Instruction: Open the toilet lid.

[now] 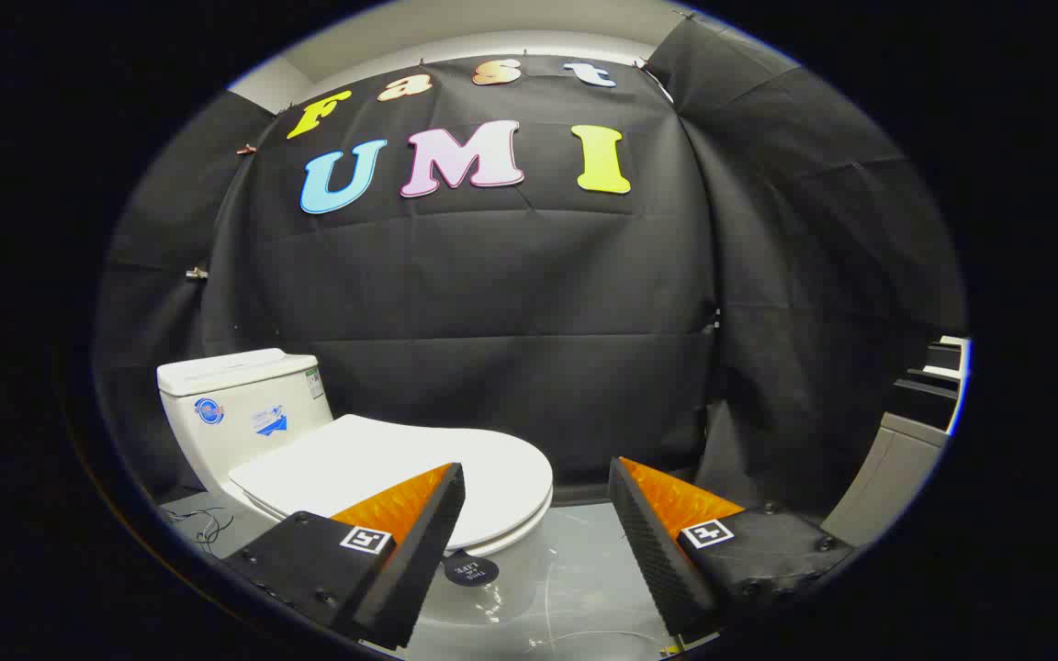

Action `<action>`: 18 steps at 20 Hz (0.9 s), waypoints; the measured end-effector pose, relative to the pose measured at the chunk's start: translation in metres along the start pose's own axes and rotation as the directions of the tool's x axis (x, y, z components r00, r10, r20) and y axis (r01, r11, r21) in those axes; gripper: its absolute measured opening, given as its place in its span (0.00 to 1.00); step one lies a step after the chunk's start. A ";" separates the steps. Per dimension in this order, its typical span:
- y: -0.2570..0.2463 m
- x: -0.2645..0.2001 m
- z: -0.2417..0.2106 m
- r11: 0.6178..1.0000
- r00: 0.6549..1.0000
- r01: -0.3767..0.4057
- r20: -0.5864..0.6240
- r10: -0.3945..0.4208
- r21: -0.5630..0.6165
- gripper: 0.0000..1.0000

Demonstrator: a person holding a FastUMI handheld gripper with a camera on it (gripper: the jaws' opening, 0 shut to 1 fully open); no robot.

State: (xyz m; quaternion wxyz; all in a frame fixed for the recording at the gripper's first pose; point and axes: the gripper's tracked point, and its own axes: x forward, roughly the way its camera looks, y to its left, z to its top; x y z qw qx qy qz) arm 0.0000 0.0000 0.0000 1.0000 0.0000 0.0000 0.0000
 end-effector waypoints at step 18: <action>0.002 0.006 0.000 0.999 1.000 -0.016 -0.023 0.017 0.041 0.99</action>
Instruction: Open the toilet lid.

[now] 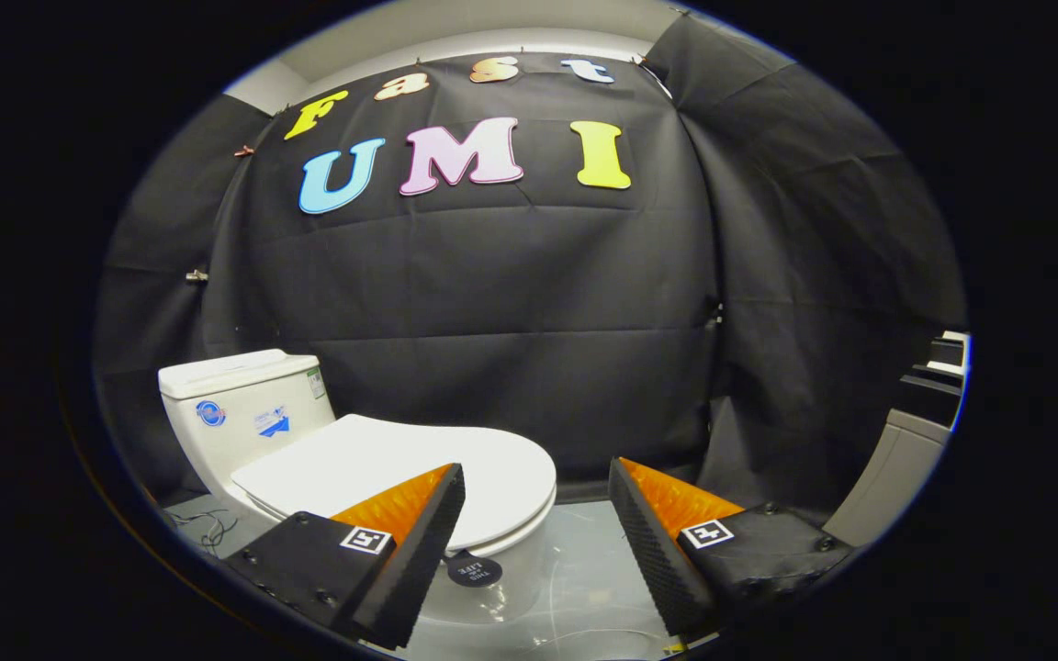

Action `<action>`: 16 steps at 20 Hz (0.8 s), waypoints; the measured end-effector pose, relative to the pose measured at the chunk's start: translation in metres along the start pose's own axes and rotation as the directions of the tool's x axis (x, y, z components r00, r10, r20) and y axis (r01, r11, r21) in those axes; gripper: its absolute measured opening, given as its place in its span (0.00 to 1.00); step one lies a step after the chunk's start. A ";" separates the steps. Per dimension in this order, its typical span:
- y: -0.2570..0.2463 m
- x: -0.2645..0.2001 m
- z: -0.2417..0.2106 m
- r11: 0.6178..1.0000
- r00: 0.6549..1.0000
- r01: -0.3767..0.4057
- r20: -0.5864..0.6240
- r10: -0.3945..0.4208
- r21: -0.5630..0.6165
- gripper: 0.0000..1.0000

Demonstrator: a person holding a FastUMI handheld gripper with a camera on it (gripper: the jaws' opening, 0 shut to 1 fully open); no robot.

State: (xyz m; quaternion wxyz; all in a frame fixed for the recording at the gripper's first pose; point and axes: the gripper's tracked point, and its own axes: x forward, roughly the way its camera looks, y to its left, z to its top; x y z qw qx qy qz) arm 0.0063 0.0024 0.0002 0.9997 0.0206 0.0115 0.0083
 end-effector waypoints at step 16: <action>0.034 0.018 -0.049 0.955 0.952 -0.059 -0.271 0.142 0.290 0.98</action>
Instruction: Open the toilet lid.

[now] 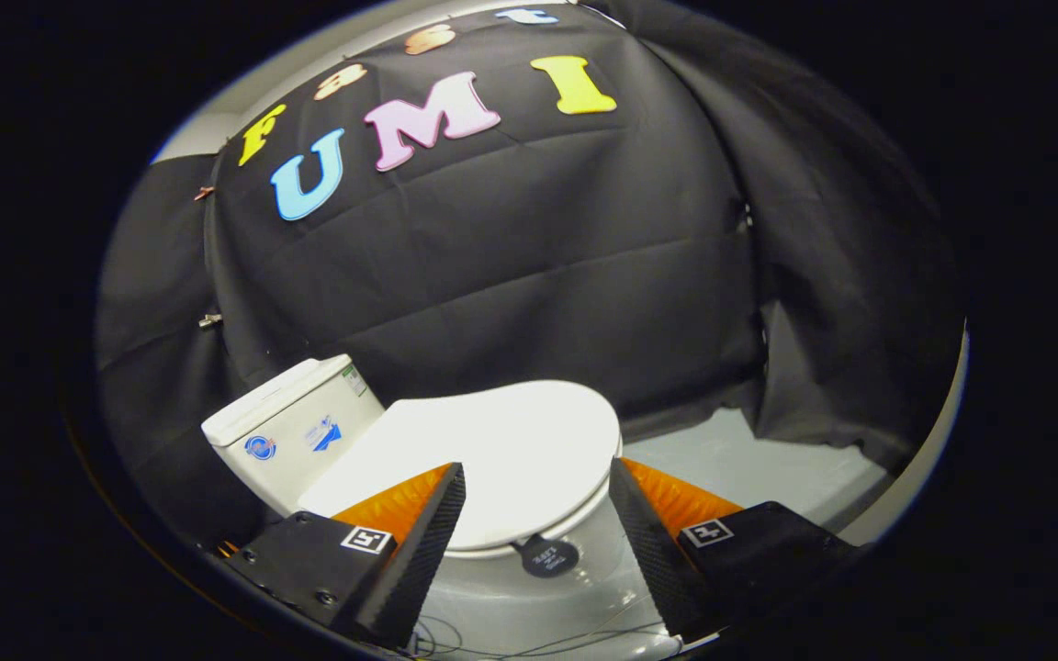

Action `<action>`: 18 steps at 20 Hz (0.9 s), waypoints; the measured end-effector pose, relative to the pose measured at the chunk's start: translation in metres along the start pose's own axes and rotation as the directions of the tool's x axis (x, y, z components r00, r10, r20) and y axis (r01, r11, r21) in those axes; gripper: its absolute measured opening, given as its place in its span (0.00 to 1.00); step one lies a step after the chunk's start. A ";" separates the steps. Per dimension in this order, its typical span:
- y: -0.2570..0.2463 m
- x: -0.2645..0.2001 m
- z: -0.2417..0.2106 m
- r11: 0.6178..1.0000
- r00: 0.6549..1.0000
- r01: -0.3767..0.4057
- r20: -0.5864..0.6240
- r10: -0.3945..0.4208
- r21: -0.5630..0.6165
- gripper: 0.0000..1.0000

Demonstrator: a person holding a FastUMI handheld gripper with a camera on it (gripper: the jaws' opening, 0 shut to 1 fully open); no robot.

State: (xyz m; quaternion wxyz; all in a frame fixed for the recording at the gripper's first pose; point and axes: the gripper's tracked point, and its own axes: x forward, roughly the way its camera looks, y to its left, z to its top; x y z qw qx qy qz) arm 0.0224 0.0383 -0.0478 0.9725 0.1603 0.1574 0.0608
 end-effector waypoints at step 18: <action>-0.023 0.017 -0.077 0.639 0.977 -0.060 -0.086 0.194 0.767 0.86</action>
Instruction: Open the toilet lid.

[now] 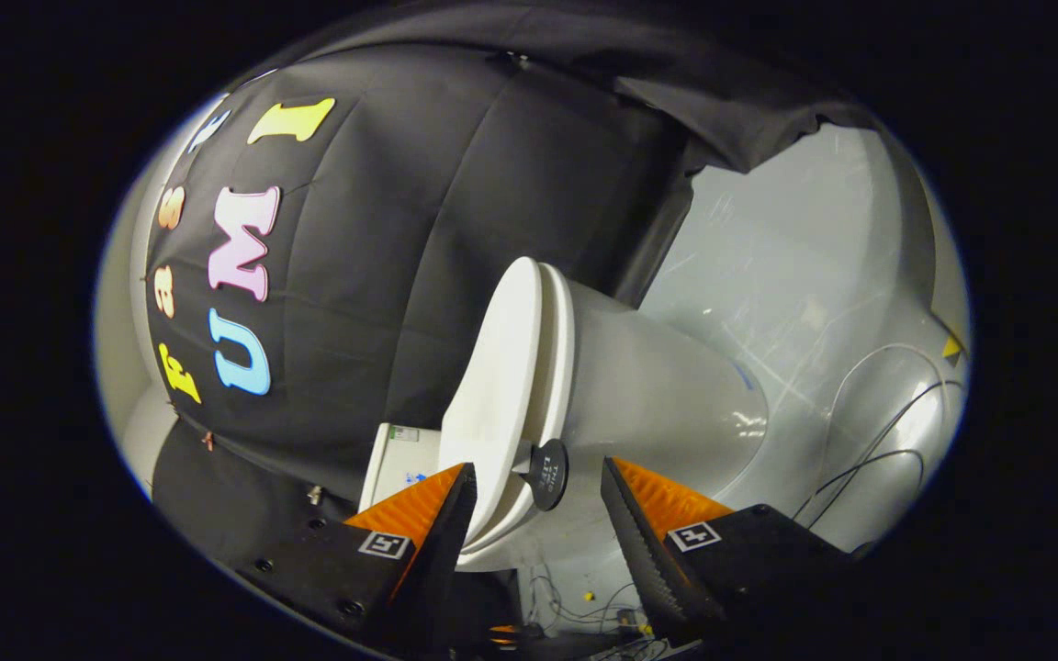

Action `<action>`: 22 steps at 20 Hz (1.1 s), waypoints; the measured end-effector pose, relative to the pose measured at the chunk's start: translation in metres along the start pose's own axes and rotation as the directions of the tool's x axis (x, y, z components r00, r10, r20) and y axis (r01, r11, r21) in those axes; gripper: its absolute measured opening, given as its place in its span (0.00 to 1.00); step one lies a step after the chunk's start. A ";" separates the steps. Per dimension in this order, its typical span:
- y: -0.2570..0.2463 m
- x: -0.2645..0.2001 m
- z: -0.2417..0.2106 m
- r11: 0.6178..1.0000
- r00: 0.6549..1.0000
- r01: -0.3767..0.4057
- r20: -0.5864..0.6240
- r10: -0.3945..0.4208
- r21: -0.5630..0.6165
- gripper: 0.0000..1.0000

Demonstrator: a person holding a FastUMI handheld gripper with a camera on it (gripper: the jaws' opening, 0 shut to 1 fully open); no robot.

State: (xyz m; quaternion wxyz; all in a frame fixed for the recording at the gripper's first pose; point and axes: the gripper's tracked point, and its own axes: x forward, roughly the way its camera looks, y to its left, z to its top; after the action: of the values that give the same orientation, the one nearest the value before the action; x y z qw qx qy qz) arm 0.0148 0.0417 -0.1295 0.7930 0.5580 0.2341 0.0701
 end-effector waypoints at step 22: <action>-0.010 0.016 0.008 0.985 0.998 -0.061 0.016 0.059 0.163 0.05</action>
State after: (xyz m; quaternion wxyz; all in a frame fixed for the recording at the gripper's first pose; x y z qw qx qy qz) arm 0.0312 0.0369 -0.1413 0.7434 0.6284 0.2177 0.0714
